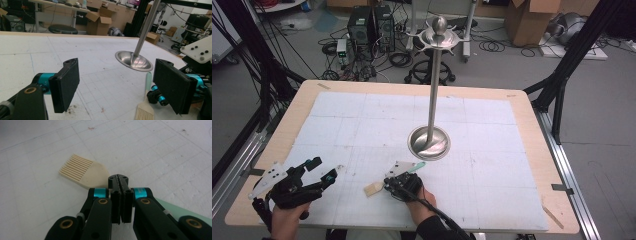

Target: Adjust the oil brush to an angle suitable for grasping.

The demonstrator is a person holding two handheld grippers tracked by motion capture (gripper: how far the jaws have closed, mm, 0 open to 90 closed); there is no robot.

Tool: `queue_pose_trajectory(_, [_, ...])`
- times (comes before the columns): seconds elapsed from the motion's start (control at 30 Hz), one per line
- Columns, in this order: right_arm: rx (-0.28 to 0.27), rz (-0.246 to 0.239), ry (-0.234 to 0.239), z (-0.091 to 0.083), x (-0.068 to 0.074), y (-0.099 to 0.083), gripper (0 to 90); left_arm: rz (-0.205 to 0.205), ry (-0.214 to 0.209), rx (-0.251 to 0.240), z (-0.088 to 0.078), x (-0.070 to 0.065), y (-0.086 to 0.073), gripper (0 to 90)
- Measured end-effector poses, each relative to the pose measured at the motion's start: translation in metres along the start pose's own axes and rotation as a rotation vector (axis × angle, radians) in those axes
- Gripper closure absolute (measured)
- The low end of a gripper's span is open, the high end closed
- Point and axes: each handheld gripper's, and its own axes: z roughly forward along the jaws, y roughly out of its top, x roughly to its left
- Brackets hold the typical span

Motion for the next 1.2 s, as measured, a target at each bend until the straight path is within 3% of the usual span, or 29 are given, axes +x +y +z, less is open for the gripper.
queue_pose_trajectory(0.1, [-0.016, 0.007, -0.016, -0.005, -0.004, -0.001, 88.6, -0.004, 0.003, -0.002, -0.001, 0.001, 0.000, 21.6])
queue_pose_trajectory(0.2, [-0.061, 0.057, -0.054, -0.023, -0.021, -0.006, 88.7, -0.006, 0.006, -0.001, -0.001, 0.001, 0.000, 21.6])
queue_pose_trajectory(0.3, [-0.072, 0.109, -0.141, -0.044, -0.045, -0.017, 88.7, -0.006, 0.006, -0.001, -0.001, 0.001, 0.000, 21.6])
queue_pose_trajectory(0.33, [-0.073, 0.154, -0.211, -0.056, -0.063, -0.025, 88.8, -0.002, 0.005, 0.003, 0.000, 0.000, 0.000, 21.6])
queue_pose_trajectory(0.37, [-0.073, 0.154, -0.211, -0.056, -0.063, -0.025, 88.8, -0.002, 0.005, 0.003, 0.000, 0.000, 0.000, 21.6])
queue_pose_trajectory(0.4, [-0.073, 0.201, -0.264, -0.064, -0.077, -0.033, 88.7, -0.003, 0.003, 0.004, 0.000, 0.000, -0.001, 21.6])
queue_pose_trajectory(0.43, [-0.068, 0.215, -0.291, -0.065, -0.083, -0.036, 88.7, 0.001, 0.001, 0.007, 0.000, 0.000, -0.001, 21.6])
queue_pose_trajectory(0.53, [-0.034, 0.240, -0.319, -0.061, -0.093, -0.042, 88.7, 0.000, 0.001, 0.009, 0.000, 0.000, -0.001, 21.6])
queue_pose_trajectory(0.6, [-0.031, 0.240, -0.320, -0.058, -0.095, -0.042, 88.7, -0.003, 0.002, 0.007, 0.000, 0.000, -0.001, 21.6])
queue_pose_trajectory(0.63, [-0.028, 0.211, -0.329, -0.053, -0.094, -0.041, 88.7, -0.006, 0.002, 0.005, 0.000, 0.001, -0.001, 21.6])
queue_pose_trajectory(0.7, [-0.026, 0.200, -0.326, -0.048, -0.095, -0.040, 88.7, -0.006, 0.004, 0.005, 0.000, 0.001, -0.001, 21.6])
queue_pose_trajectory(0.87, [-0.016, 0.196, -0.315, -0.042, -0.097, -0.040, 88.7, -0.010, 0.002, 0.005, 0.000, 0.001, -0.001, 21.6])
queue_pose_trajectory(1.2, [-0.013, 0.151, -0.254, -0.037, -0.091, -0.035, 88.7, -0.007, -0.001, 0.011, 0.001, 0.002, -0.002, 21.6])
